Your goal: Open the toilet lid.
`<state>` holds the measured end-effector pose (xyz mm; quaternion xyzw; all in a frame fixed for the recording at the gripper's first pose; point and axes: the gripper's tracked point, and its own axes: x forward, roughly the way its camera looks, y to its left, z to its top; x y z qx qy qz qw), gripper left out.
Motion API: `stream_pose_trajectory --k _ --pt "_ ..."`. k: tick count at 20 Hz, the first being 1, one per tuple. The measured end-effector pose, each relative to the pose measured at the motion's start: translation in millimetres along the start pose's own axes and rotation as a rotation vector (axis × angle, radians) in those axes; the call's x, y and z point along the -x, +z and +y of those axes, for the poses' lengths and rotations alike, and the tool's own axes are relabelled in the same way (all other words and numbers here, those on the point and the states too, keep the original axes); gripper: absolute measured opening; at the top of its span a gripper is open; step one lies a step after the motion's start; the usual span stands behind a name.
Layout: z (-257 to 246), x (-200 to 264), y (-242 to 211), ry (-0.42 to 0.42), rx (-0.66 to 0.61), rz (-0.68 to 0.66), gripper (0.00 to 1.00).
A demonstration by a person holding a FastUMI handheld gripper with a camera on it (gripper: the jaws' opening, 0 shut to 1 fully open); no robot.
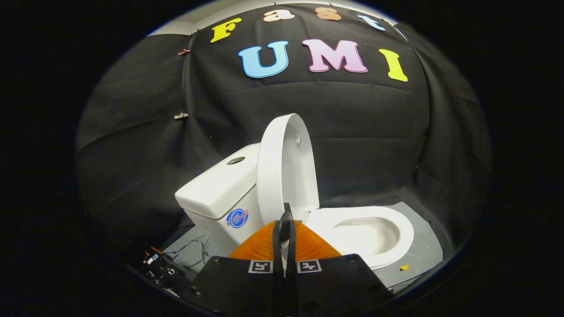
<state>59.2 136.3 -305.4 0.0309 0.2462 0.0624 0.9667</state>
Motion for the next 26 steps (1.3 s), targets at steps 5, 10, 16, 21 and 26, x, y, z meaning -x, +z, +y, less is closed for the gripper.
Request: stream_pose_trajectory --k 5,10,16,21,26 --pt "21.6 -10.5 -4.0 0.043 0.028 0.004 0.05" --pt "24.5 -13.1 -6.2 0.050 0.020 0.009 0.05" --pt "32.4 -16.2 -6.8 0.066 0.053 0.014 0.05" --pt "34.9 -17.5 -5.8 0.087 0.038 0.013 0.06" --pt "26.6 -11.9 -21.8 0.088 -0.030 0.067 0.69"
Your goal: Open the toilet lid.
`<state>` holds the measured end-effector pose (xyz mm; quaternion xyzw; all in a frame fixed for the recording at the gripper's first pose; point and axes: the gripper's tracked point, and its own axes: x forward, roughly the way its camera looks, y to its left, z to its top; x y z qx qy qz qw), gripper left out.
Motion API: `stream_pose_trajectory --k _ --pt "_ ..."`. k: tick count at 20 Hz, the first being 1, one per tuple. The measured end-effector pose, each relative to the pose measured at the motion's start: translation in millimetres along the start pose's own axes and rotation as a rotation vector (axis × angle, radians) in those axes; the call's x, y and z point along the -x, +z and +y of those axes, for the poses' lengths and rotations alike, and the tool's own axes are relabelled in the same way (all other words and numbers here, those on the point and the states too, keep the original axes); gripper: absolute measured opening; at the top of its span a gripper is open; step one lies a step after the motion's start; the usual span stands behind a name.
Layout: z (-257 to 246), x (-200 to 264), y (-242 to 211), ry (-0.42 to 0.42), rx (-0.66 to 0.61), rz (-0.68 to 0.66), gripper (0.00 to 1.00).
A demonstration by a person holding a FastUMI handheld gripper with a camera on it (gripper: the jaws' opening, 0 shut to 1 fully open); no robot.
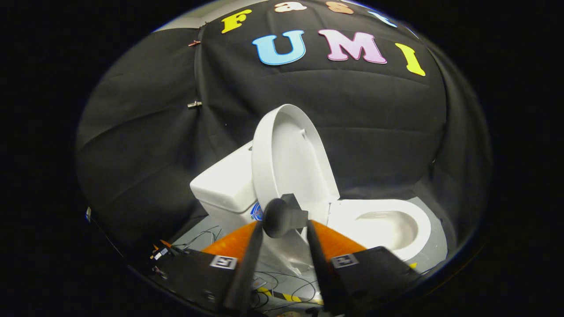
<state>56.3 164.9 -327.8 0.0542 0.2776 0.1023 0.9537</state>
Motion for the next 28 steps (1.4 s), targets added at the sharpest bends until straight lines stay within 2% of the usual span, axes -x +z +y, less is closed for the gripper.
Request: stream_pose_trajectory --k 1,4,11,18,28 --pt "-0.9 4.2 2.3 0.006 -0.008 -0.007 0.89" --pt "-4.5 17.7 12.8 0.005 0.010 -0.035 0.99" --pt "-7.1 76.0 89.3 -0.004 0.048 -0.221 0.99" --pt "-21.4 158.2 176.4 -0.095 0.122 -0.457 0.99" --pt "-46.5 254.6 224.6 -0.233 0.188 -0.627 0.98"
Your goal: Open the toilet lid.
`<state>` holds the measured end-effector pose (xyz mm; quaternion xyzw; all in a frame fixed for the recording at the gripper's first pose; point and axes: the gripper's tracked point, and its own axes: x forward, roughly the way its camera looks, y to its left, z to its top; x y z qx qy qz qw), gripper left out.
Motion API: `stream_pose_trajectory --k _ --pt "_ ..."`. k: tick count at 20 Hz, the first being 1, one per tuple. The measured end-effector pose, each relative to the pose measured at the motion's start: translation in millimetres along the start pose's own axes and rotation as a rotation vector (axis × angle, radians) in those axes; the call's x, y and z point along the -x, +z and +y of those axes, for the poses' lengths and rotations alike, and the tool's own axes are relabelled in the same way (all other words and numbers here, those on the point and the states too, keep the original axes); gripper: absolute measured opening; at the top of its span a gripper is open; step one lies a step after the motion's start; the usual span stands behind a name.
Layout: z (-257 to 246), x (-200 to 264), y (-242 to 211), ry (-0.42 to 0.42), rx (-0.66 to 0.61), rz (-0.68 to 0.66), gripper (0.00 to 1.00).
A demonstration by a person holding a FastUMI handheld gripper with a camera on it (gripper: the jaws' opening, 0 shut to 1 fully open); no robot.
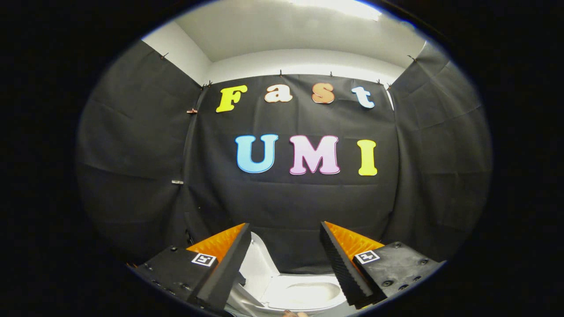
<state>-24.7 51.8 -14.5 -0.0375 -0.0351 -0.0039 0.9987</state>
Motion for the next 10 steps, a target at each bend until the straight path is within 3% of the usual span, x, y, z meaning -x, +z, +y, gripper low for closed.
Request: stream_pose_trajectory --k 5,10 --pt "-16.6 11.3 14.1 -0.038 0.004 -0.022 0.98" --pt "-18.5 7.6 14.2 -0.014 0.006 0.001 0.98"
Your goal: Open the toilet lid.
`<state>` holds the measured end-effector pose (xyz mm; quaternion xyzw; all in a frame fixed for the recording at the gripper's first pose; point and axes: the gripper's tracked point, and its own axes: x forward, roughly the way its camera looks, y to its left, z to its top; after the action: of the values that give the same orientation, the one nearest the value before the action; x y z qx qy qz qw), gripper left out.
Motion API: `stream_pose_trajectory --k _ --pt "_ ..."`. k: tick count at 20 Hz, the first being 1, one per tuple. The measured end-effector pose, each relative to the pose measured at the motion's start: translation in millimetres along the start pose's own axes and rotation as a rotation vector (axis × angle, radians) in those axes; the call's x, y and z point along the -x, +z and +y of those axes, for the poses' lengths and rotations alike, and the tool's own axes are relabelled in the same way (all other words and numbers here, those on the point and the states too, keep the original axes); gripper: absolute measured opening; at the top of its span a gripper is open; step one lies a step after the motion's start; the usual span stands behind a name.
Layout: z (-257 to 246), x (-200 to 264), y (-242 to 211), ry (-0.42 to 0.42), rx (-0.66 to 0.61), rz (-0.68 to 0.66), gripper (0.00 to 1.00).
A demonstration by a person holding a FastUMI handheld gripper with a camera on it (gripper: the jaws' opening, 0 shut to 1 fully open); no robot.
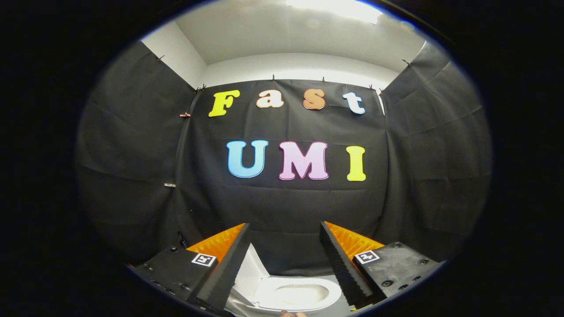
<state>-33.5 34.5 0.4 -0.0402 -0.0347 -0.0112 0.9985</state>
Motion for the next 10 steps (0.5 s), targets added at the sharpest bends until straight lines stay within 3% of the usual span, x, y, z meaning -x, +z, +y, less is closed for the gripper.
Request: stream_pose_trajectory --k 10 --pt "1.9 -6.2 -2.8 0.035 -0.002 0.017 0.98"
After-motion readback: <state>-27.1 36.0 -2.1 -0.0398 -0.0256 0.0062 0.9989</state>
